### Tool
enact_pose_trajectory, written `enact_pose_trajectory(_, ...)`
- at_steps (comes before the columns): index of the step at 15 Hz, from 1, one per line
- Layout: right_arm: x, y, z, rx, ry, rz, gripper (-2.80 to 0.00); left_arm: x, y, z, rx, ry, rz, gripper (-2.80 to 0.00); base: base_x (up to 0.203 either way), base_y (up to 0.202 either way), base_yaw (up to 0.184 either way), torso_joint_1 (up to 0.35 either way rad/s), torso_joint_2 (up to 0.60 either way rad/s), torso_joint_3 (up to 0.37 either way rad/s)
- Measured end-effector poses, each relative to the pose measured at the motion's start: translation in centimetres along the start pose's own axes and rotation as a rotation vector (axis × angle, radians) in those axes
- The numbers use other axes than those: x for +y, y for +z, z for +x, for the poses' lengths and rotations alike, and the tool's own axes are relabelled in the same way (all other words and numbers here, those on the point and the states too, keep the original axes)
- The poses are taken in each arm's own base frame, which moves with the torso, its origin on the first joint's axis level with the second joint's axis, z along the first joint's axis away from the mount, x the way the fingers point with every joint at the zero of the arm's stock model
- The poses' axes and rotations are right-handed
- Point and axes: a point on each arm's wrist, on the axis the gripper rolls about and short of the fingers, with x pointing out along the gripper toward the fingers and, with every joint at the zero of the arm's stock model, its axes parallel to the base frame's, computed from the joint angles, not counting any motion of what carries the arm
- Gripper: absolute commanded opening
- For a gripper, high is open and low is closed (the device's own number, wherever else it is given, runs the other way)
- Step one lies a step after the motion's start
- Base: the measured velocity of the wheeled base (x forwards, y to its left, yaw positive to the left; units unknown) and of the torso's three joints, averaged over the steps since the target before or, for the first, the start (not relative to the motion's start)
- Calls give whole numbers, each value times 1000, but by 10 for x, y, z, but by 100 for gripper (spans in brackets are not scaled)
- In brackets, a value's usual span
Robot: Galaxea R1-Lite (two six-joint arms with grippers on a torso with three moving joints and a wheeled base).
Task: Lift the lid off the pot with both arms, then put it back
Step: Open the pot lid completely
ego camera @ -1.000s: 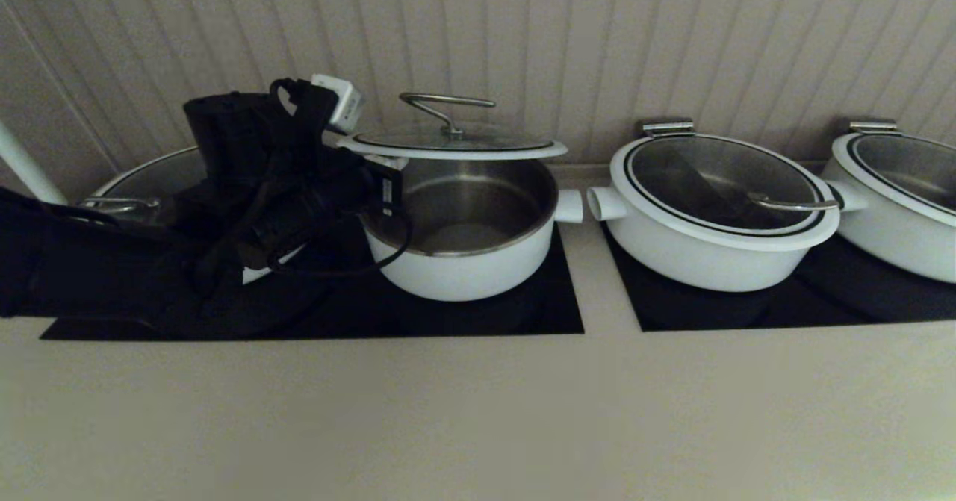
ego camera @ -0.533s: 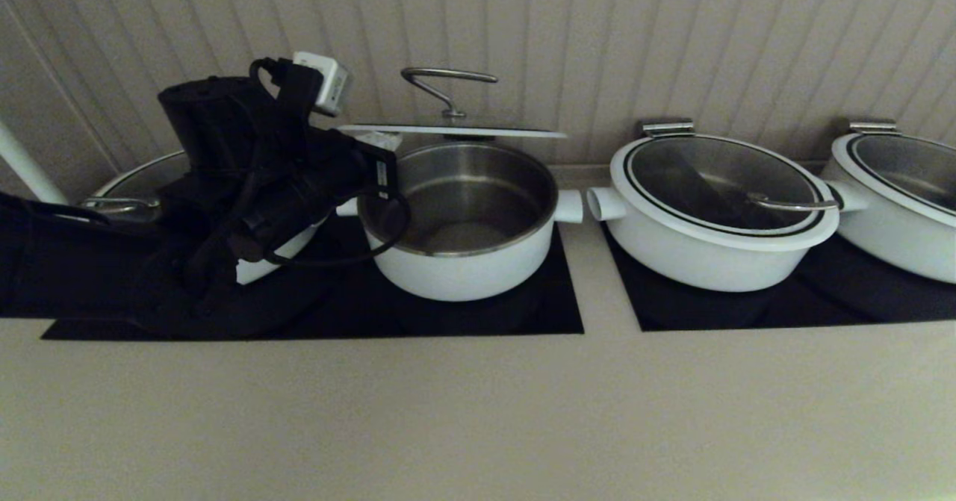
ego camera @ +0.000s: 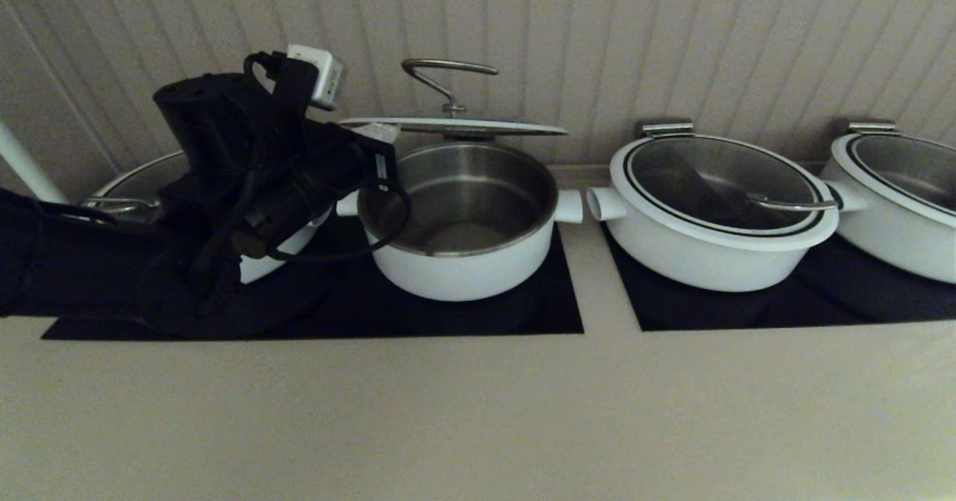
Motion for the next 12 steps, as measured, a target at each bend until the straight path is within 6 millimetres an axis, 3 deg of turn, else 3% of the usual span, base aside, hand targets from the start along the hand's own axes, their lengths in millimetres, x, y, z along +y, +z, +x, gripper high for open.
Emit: enact_pose_trajectory(12,0,0,0,0,0,-1,-280,1,11,12,-100,8,-14,-280,0,0,0,0,0,0)
